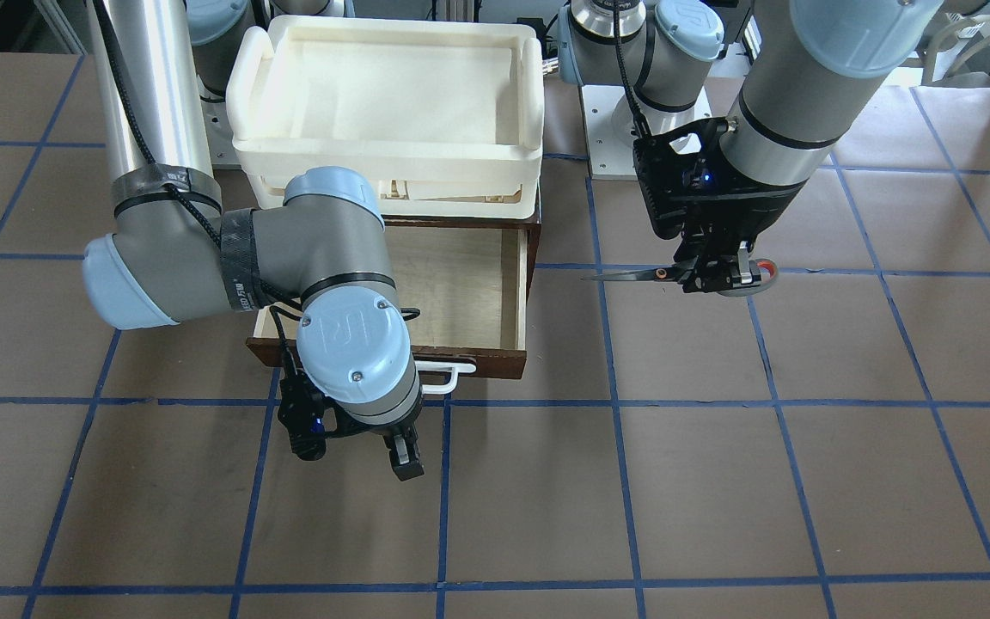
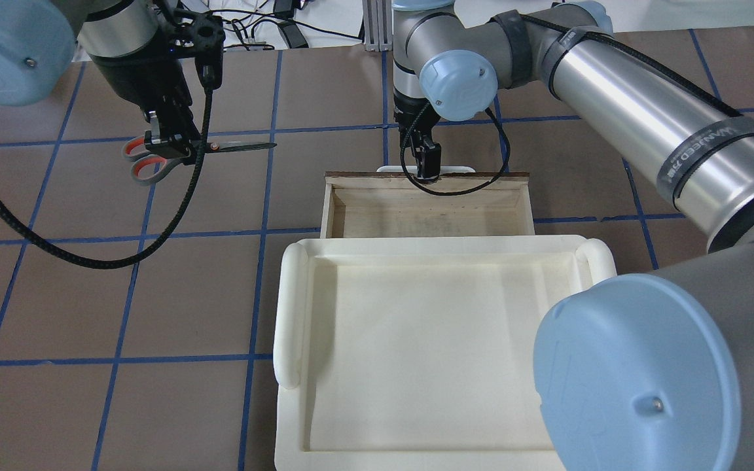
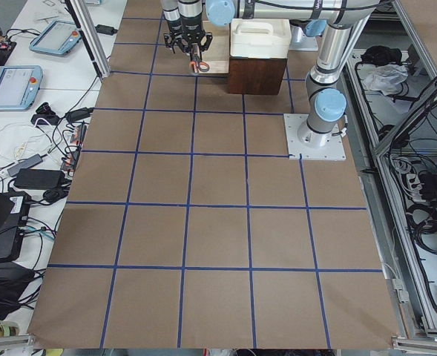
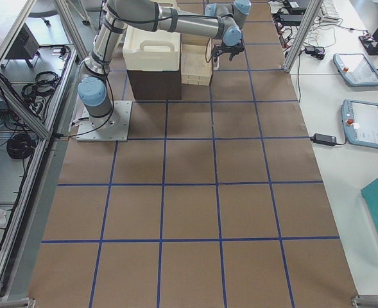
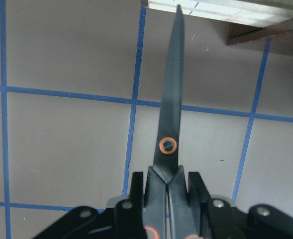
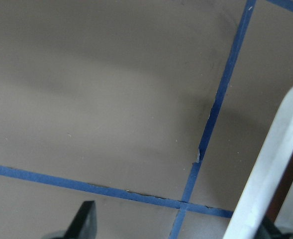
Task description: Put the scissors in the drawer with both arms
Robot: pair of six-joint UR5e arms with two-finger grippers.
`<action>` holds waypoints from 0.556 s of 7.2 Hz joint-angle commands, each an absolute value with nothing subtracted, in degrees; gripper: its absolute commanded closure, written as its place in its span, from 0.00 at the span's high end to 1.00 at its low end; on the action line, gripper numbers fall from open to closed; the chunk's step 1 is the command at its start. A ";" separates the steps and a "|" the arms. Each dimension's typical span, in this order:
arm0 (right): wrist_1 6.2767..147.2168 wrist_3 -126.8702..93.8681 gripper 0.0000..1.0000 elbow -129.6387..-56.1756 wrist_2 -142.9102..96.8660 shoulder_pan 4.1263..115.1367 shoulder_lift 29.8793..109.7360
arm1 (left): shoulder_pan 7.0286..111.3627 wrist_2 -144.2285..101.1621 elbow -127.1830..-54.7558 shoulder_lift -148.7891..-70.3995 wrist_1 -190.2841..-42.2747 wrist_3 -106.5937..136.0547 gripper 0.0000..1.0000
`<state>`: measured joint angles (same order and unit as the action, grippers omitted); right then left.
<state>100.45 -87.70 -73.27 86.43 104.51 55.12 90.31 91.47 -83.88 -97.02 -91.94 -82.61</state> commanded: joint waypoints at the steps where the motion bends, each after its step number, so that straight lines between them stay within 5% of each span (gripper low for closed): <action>1: 100.46 -87.19 1.00 -73.13 86.22 104.24 54.85 | 90.18 91.41 -82.71 -97.12 -92.02 -82.88 0.00; 4: 100.46 -87.10 1.00 -72.33 86.31 104.15 54.14 | 90.18 91.41 -82.62 -97.12 -92.20 -82.88 0.00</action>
